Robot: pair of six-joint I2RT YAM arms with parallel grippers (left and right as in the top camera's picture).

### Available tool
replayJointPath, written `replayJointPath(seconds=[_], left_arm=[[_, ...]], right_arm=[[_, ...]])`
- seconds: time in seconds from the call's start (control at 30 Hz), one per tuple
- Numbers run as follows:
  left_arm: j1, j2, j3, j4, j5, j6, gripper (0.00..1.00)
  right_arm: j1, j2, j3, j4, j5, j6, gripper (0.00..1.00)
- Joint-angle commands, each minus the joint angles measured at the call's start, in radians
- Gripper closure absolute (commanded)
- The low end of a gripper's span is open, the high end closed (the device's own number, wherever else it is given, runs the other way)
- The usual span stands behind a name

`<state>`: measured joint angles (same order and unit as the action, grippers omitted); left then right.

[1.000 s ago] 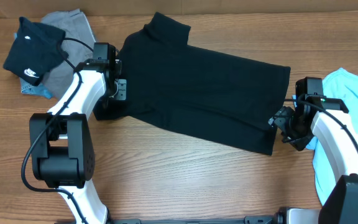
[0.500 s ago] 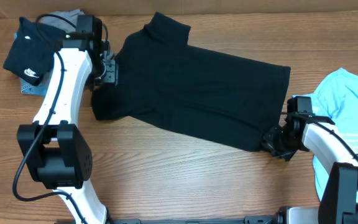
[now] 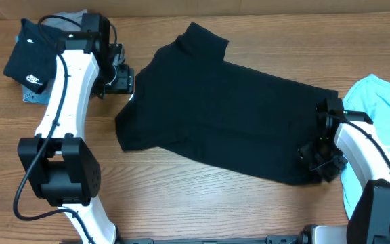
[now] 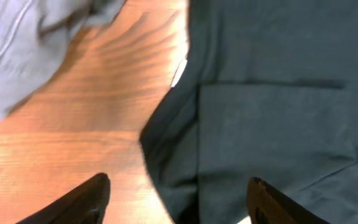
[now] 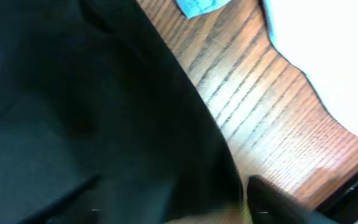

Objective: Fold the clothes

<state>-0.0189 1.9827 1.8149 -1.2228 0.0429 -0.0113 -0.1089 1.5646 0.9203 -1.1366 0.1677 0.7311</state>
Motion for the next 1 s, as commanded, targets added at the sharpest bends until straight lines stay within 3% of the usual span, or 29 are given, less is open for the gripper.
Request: replayJointPath(seconds=[0.0, 0.2, 0.4, 0.5, 0.6, 0.7, 0.87, 0.97], left_arm=[[-0.034, -0.02, -0.063, 0.071, 0.055, 0.069, 0.23], [-0.036, -0.019, -0.233, 0.273, 0.057, 0.079, 0.19], [-0.036, -0.019, -0.4, 0.449, 0.108, 0.069, 0.22], [-0.036, -0.019, -0.43, 0.484, 0.108, 0.048, 0.23], [-0.036, -0.019, -0.434, 0.484, 0.104, 0.049, 0.23], [-0.036, -0.019, -0.434, 0.491, 0.104, 0.049, 0.23], [-0.036, -0.019, -0.434, 0.522, 0.105, 0.049, 0.24], [-0.036, -0.019, -0.434, 0.545, 0.108, 0.049, 0.3]], right_arm=[[0.001, 0.002, 0.016, 0.001, 0.033, 0.016, 0.19], [0.001, 0.002, 0.016, 0.016, 0.002, -0.038, 0.13], [-0.069, 0.002, 0.016, 0.106, -0.237, -0.183, 0.11], [-0.171, 0.002, 0.018, 0.113, -0.278, -0.202, 0.14], [-0.255, -0.006, 0.019, 0.117, -0.425, -0.344, 0.25], [-0.29, -0.016, 0.019, 0.122, -0.601, -0.454, 0.25], [-0.273, -0.017, 0.019, 0.12, -0.614, -0.473, 0.26], [-0.273, -0.017, 0.019, 0.137, -0.614, -0.473, 0.25]])
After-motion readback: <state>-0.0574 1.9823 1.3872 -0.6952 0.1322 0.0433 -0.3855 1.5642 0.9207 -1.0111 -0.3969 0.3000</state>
